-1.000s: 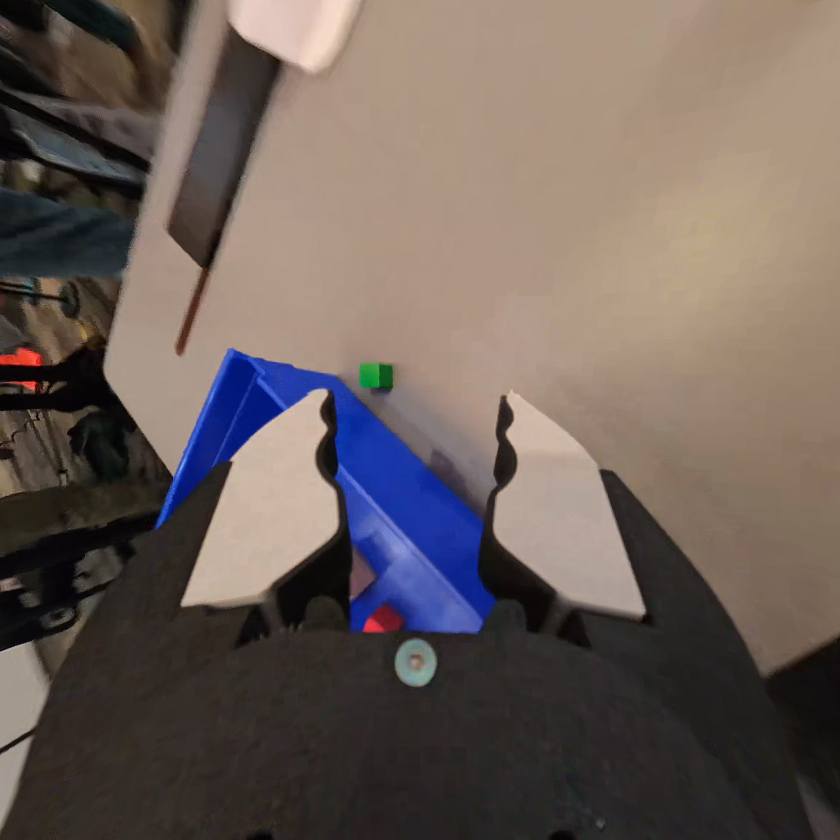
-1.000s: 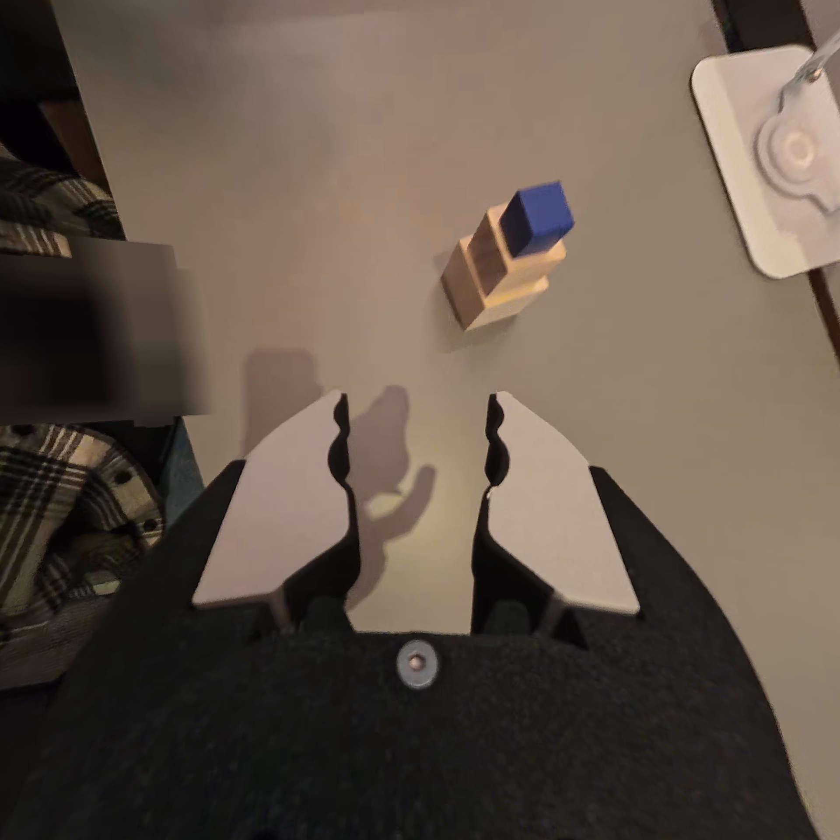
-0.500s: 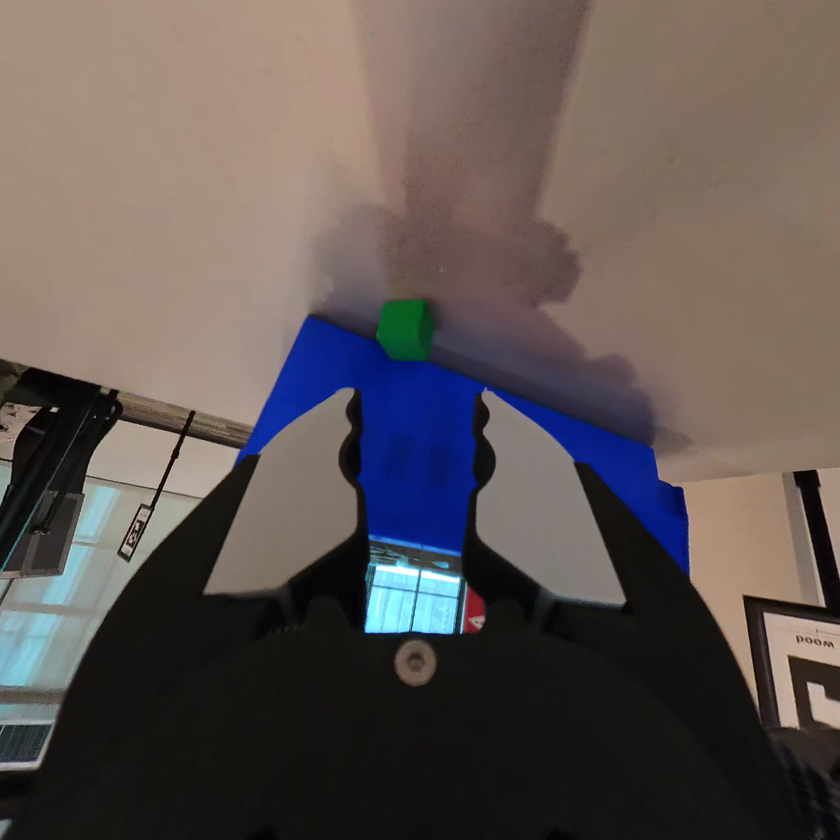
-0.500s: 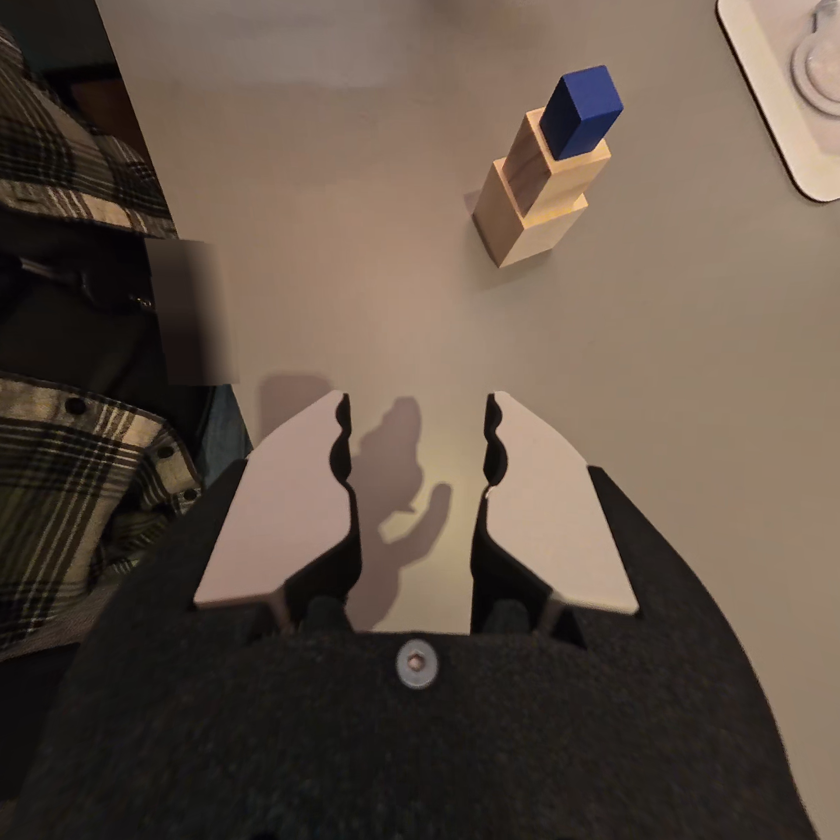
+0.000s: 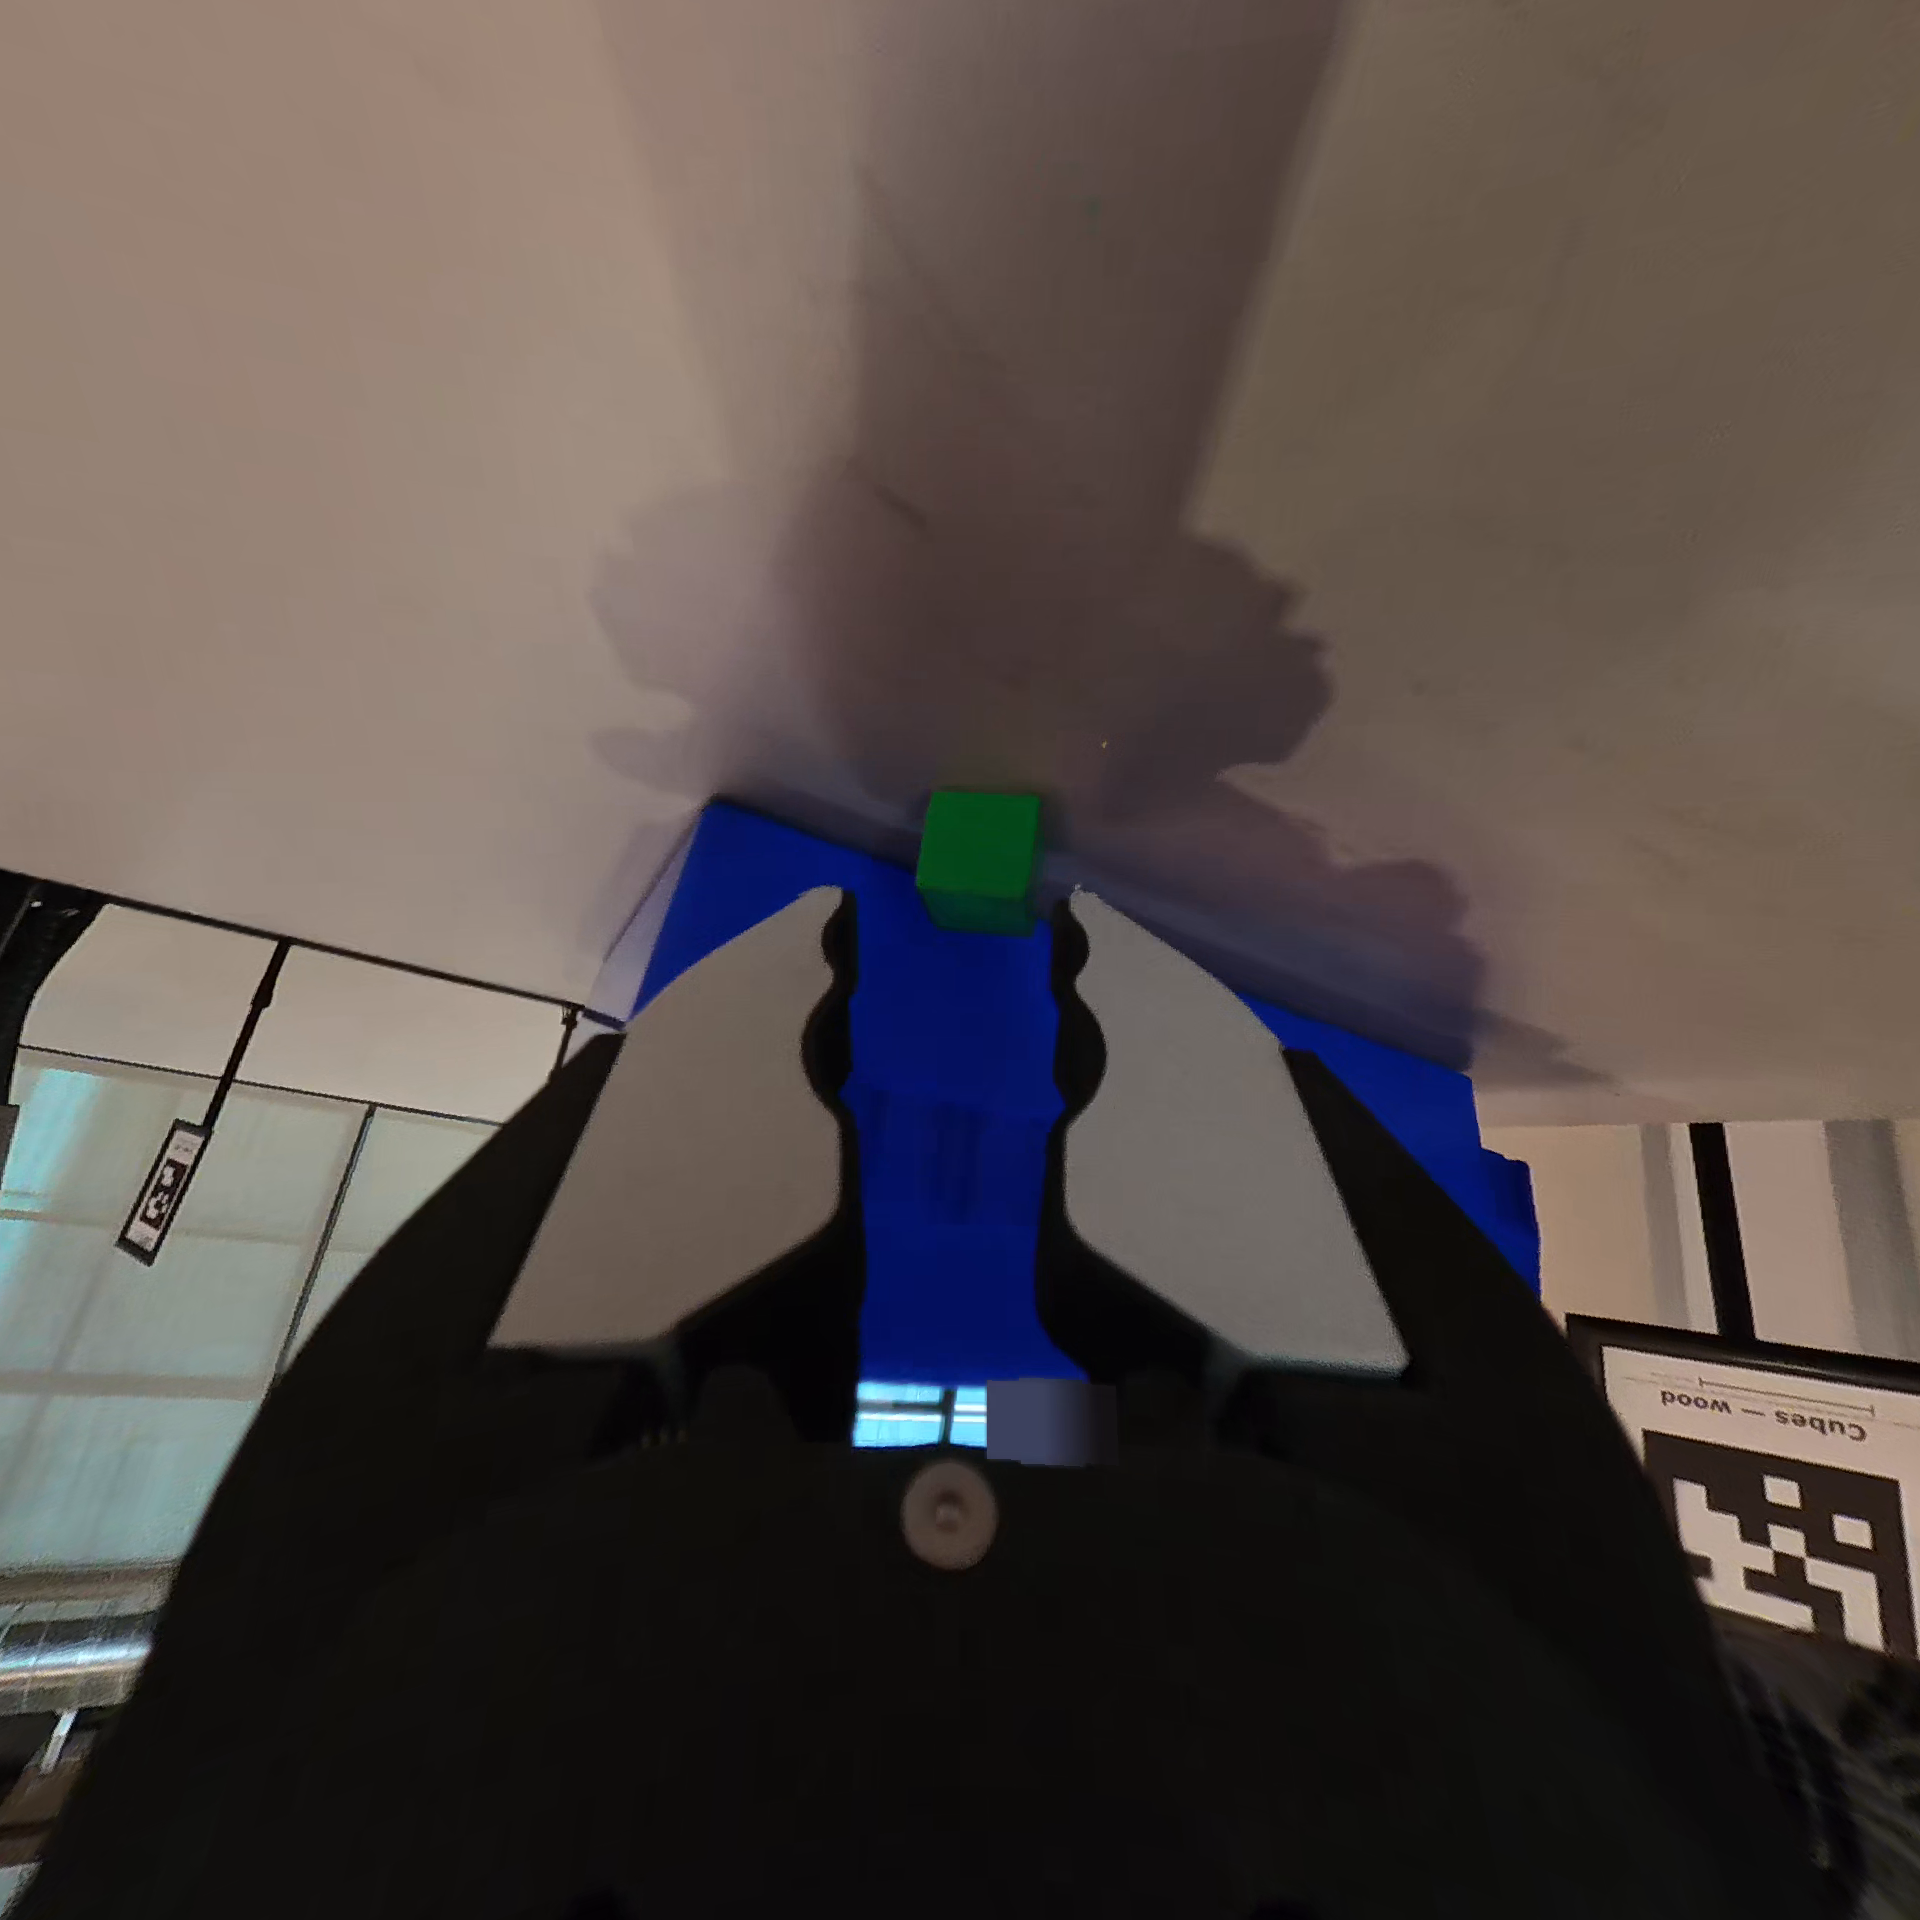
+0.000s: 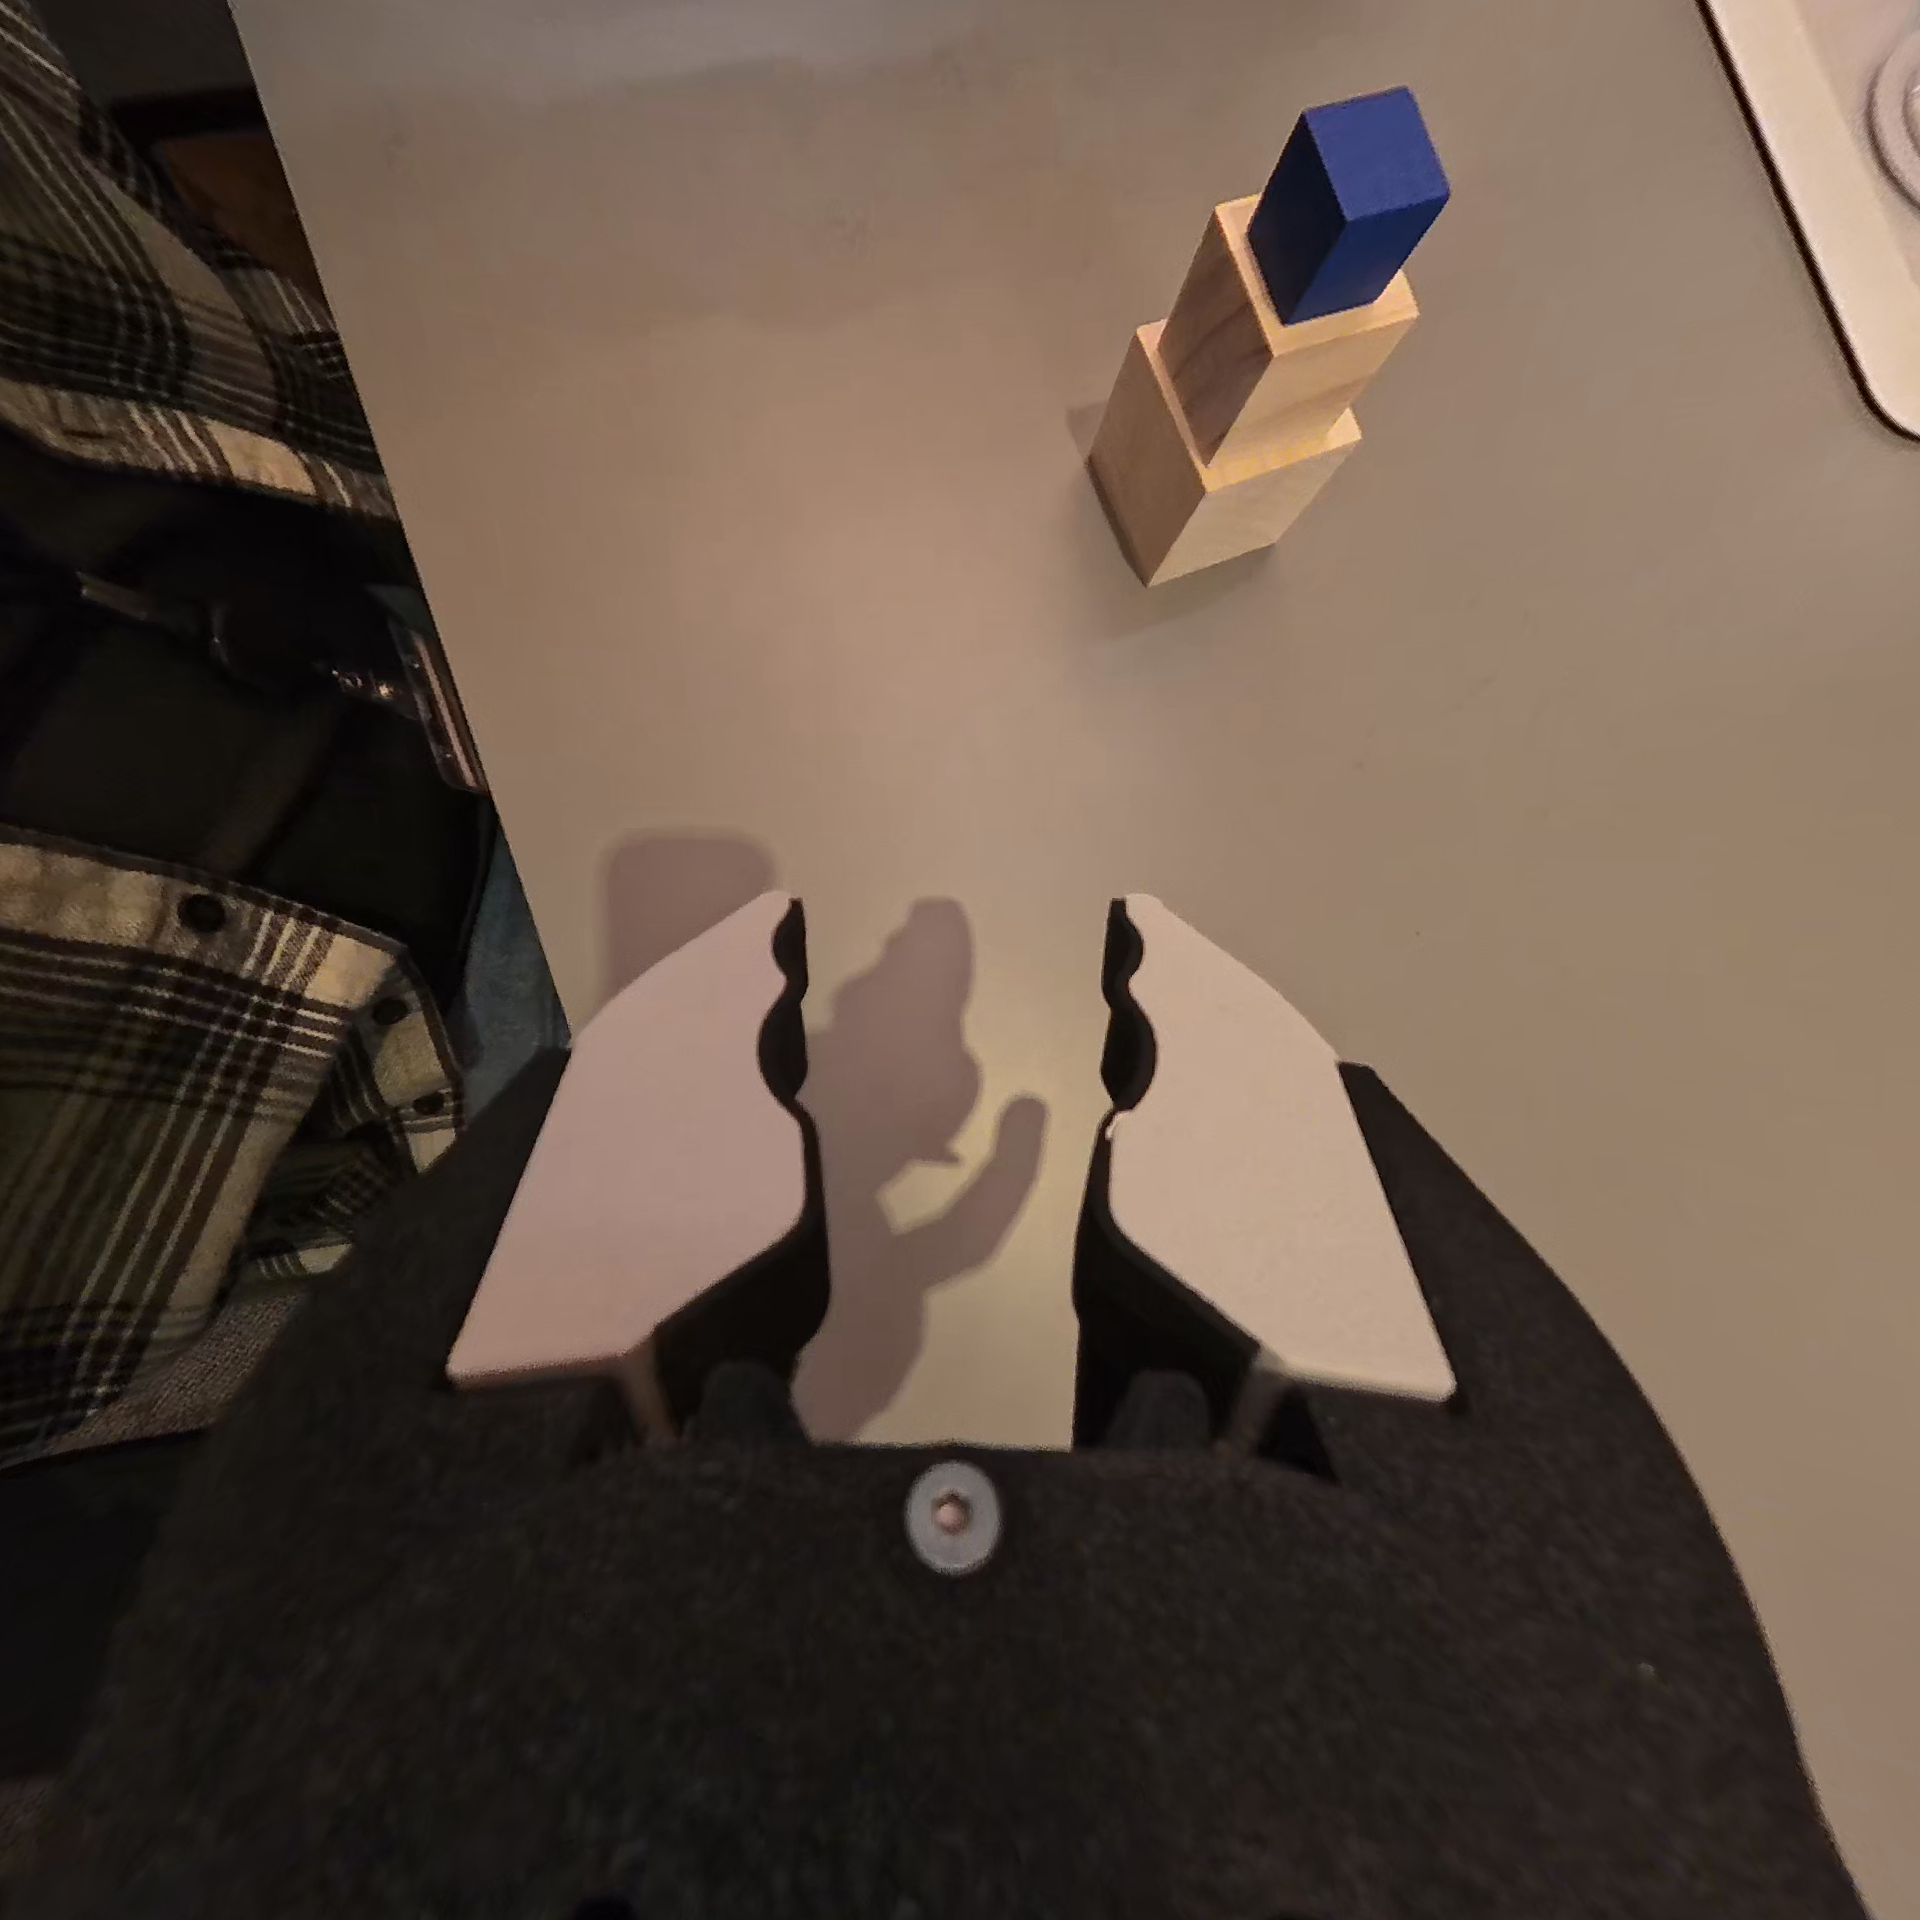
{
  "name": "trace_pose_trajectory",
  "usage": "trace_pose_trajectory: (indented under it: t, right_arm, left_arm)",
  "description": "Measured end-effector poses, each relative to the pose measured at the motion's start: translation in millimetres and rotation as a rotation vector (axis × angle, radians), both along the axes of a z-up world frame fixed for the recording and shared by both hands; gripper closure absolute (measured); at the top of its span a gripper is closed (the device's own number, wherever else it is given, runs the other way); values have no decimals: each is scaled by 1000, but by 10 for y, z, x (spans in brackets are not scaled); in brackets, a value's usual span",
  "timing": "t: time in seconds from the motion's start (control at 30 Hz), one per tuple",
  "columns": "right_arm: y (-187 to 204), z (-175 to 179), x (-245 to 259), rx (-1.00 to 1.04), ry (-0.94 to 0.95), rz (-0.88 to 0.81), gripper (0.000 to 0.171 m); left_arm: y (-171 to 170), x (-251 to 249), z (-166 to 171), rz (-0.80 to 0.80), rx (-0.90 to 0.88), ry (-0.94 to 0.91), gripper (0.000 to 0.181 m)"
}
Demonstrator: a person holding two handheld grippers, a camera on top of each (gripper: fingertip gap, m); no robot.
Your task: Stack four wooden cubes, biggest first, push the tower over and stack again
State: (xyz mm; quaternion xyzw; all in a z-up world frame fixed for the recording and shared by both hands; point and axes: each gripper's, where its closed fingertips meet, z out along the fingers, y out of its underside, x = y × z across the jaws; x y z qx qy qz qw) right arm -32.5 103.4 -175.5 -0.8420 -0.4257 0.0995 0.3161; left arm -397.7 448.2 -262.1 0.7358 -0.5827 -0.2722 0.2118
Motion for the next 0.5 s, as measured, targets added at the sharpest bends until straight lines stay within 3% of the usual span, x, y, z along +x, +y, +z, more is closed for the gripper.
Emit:
trace_pose_trajectory:
  t: [0.37,0.5]
  right_arm:
    - [3,-3,22,0,-9,-6,118]
    - [-11,-4,35,-1,-8,-11,119]
  left_arm:
    - [-98,-81,-100,36,-73,47,159]
    - [-157,29,-68,30,-93,-19,160]
